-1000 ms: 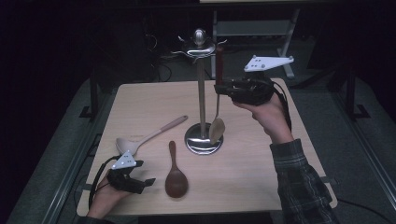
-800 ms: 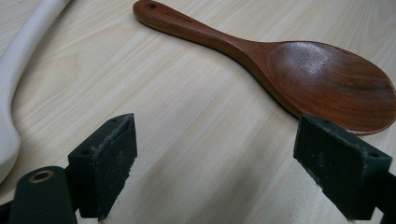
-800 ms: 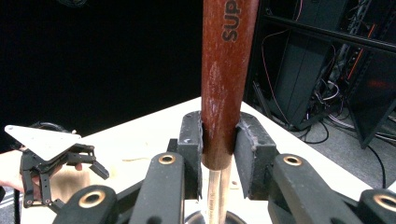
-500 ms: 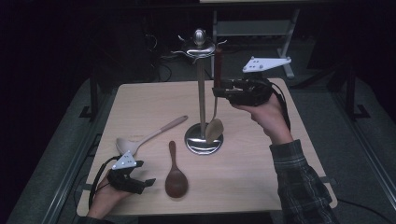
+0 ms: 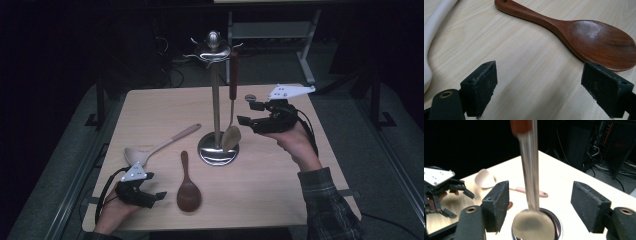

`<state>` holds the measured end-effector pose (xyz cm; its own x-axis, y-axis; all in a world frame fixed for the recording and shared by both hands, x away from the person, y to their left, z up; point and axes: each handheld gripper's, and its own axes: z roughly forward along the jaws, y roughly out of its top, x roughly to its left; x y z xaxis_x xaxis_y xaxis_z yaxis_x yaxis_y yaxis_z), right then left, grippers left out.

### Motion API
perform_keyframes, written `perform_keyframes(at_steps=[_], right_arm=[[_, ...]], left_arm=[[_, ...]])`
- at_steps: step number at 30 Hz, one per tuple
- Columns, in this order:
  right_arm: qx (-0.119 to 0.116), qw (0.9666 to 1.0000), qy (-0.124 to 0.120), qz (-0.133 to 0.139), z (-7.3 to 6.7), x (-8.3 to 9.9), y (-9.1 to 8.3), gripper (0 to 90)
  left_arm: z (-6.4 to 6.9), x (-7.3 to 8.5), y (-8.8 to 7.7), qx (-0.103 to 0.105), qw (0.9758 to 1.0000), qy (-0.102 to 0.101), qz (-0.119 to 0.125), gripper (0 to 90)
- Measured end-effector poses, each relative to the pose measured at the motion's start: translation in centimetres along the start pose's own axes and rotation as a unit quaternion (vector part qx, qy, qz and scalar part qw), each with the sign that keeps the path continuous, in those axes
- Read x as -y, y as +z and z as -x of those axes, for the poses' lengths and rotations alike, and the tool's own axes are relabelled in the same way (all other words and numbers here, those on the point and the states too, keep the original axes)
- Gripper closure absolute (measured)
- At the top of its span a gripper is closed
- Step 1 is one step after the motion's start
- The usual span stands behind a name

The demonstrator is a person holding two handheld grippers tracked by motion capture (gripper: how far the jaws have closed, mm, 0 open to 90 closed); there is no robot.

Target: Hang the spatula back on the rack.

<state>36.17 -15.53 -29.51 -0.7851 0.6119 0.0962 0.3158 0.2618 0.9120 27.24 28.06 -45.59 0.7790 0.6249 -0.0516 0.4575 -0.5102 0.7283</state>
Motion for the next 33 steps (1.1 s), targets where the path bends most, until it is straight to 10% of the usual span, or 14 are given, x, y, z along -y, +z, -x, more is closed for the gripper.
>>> perform_keyframes(at_steps=[33], right_arm=[[0.079,0.9935,0.065,-0.051,0.3,15.9,-2.6,16.3]], left_arm=[[0.2,-0.6,-0.6,0.014,0.9996,-0.023,0.002,14.6]])
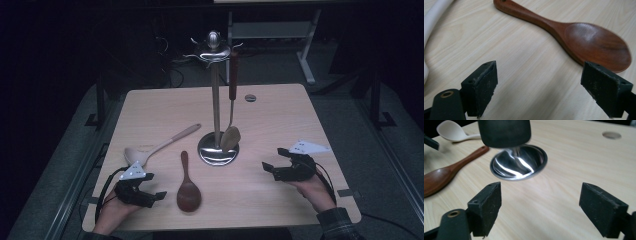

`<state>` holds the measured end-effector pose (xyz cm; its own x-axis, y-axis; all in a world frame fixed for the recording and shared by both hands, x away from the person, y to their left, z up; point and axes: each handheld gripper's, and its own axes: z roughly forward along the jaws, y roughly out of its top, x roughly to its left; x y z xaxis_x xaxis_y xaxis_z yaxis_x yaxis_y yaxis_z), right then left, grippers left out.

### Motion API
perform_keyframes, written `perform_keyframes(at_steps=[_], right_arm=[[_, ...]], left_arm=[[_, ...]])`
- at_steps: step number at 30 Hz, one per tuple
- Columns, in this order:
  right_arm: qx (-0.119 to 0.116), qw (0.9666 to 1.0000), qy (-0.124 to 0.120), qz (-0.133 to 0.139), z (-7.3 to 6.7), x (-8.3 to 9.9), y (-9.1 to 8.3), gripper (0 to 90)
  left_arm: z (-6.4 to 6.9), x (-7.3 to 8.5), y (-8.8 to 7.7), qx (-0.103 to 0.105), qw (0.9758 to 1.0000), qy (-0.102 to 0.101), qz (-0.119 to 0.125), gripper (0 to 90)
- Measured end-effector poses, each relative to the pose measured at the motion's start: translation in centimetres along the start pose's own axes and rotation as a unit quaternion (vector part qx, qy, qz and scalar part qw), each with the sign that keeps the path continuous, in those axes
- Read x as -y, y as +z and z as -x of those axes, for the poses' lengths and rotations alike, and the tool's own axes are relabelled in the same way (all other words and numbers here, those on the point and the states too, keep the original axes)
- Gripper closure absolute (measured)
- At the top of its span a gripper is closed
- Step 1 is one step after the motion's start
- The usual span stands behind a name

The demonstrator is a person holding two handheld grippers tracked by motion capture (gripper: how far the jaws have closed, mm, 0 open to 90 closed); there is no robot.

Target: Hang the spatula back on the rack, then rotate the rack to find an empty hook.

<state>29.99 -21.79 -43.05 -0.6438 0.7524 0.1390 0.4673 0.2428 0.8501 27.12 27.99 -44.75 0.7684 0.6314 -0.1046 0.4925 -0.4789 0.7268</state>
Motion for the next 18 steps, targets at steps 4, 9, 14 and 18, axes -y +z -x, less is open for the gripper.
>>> perform_keyframes(at_steps=[4,9,14,18], right_arm=[[0.006,0.9999,-0.004,-0.015,-0.2,1.2,0.1,14.2],[0.006,0.9996,-0.011,-0.026,-0.6,2.0,0.1,13.6],[0.012,0.9992,-0.013,-0.037,-0.9,2.8,0.0,13.1],[0.008,0.9991,-0.012,-0.040,-1.2,3.3,-0.4,12.8]], left_arm=[[0.5,-1.2,-0.7,0.014,0.9997,-0.008,0.017,24.7],[0.7,-3.0,-1.3,0.048,0.9984,-0.016,0.026,44.9],[0.6,-5.8,-2.1,0.081,0.9958,-0.014,0.040,63.5],[0.7,-8.7,-3.2,0.090,0.9948,0.001,0.048,76.8]])
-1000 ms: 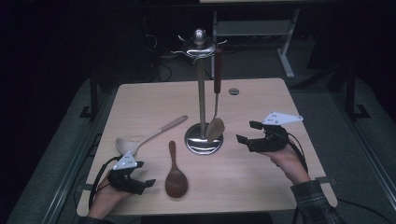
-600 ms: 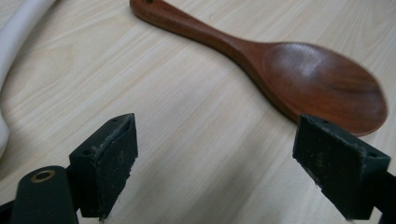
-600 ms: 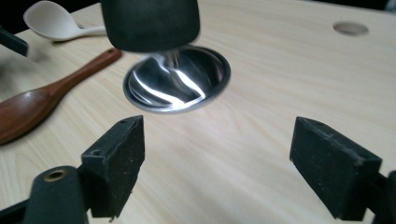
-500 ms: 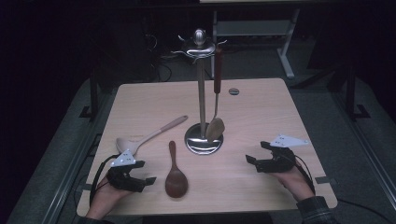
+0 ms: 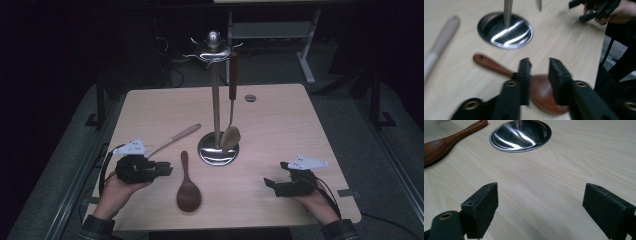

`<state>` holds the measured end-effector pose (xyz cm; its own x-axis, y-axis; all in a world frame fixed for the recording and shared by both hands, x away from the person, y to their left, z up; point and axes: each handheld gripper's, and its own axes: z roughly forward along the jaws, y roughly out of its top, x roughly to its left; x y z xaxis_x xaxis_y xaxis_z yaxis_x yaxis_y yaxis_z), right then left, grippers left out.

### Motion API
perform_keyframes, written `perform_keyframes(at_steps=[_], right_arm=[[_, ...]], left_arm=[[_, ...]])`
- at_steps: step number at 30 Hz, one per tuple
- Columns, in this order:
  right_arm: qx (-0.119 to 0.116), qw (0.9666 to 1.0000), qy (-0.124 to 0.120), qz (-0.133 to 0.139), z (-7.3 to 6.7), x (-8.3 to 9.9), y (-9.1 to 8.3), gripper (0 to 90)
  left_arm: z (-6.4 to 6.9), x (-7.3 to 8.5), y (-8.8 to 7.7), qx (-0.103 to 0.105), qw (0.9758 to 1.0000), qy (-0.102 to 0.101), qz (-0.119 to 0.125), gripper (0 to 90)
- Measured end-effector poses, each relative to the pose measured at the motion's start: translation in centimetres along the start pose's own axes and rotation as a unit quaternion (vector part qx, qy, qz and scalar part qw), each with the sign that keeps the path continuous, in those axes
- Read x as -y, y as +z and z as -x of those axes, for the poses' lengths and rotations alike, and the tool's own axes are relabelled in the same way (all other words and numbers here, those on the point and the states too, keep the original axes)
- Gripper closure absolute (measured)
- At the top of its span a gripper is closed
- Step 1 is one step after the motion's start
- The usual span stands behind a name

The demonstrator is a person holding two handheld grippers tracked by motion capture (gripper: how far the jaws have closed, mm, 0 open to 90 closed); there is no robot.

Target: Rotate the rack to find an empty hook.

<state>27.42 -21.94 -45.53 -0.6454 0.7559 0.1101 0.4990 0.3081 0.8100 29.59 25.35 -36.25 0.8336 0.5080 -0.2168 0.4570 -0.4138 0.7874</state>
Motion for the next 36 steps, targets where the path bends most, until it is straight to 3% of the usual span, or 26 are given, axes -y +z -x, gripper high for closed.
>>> perform_keyframes(at_steps=[5,8,16,23,27,36], right_arm=[[0.005,1.0000,0.000,0.000,0.0,0.3,-0.4,12.9],[0.010,0.9999,-0.003,0.005,0.0,0.2,-0.4,12.9],[0.016,0.9997,-0.012,0.011,0.0,0.1,-0.5,13.2],[0.015,0.9997,-0.019,0.003,-0.2,0.0,-0.2,13.3],[0.014,0.9997,-0.022,0.003,-0.2,0.0,-0.1,13.3],[0.016,0.9995,-0.025,-0.002,-0.2,0.1,0.0,13.4]], left_arm=[[0.3,-3.6,-0.9,0.004,0.9997,0.021,-0.007,86.8],[0.3,-6.3,-1.9,0.015,0.9998,0.009,0.002,89.7],[0.3,-11.6,-3.7,0.014,0.9990,0.043,0.005,89.8],[0.4,-16.6,-5.1,0.022,0.9982,0.051,0.021,89.8],[0.8,-19.4,-5.7,0.016,0.9972,0.070,0.024,89.8],[1.1,-23.9,-6.1,0.010,0.9952,0.089,0.038,89.9]])
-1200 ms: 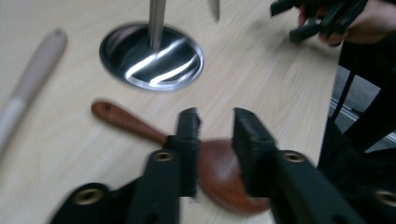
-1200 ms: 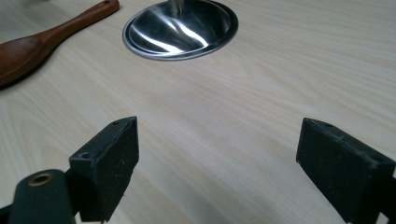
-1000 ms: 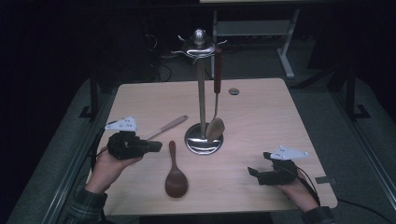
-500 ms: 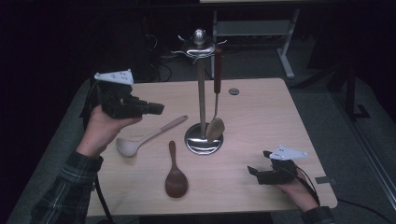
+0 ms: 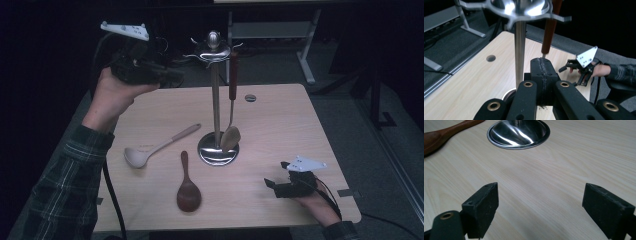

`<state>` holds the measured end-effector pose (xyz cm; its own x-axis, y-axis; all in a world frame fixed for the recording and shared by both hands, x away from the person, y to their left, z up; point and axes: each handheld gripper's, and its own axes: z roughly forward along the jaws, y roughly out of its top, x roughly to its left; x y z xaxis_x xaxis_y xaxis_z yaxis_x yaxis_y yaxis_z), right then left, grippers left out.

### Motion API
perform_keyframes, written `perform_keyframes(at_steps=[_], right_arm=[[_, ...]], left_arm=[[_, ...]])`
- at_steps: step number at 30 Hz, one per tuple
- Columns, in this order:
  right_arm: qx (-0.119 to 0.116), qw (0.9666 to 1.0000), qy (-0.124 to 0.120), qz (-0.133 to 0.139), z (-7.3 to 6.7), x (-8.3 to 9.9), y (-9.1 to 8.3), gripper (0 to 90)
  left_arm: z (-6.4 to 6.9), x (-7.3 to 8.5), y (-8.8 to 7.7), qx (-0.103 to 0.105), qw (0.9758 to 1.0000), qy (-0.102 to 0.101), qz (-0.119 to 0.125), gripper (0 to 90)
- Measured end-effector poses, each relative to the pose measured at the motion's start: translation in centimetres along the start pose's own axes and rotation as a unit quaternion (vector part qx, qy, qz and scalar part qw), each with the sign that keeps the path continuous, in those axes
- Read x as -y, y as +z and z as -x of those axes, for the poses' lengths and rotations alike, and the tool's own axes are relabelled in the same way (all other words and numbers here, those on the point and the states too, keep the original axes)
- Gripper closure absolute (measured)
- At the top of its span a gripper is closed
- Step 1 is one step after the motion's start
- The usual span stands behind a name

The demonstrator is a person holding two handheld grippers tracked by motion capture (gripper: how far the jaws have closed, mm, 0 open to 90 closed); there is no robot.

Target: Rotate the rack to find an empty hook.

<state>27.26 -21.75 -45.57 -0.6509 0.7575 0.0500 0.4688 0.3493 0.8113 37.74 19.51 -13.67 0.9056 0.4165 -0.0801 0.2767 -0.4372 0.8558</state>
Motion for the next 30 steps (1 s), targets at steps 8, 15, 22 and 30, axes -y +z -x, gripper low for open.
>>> perform_keyframes(at_steps=[8,15,22,30], right_arm=[[0.006,1.0000,-0.005,0.002,0.1,0.0,0.1,13.5],[0.008,0.9999,-0.013,0.000,0.0,0.0,0.2,13.5],[0.008,0.9999,-0.009,-0.004,-0.1,0.0,0.3,13.5],[0.009,0.9998,-0.014,-0.005,-0.1,0.0,0.4,13.8]], left_arm=[[-0.7,-2.1,0.4,-0.016,0.9999,0.003,0.004,89.8],[-1.5,-2.7,0.7,-0.034,0.9994,-0.001,0.006,89.9],[-2.5,-3.2,1.1,-0.051,0.9987,-0.004,0.005,89.9],[-3.9,-3.7,1.8,-0.069,0.9973,-0.019,0.013,89.9]])
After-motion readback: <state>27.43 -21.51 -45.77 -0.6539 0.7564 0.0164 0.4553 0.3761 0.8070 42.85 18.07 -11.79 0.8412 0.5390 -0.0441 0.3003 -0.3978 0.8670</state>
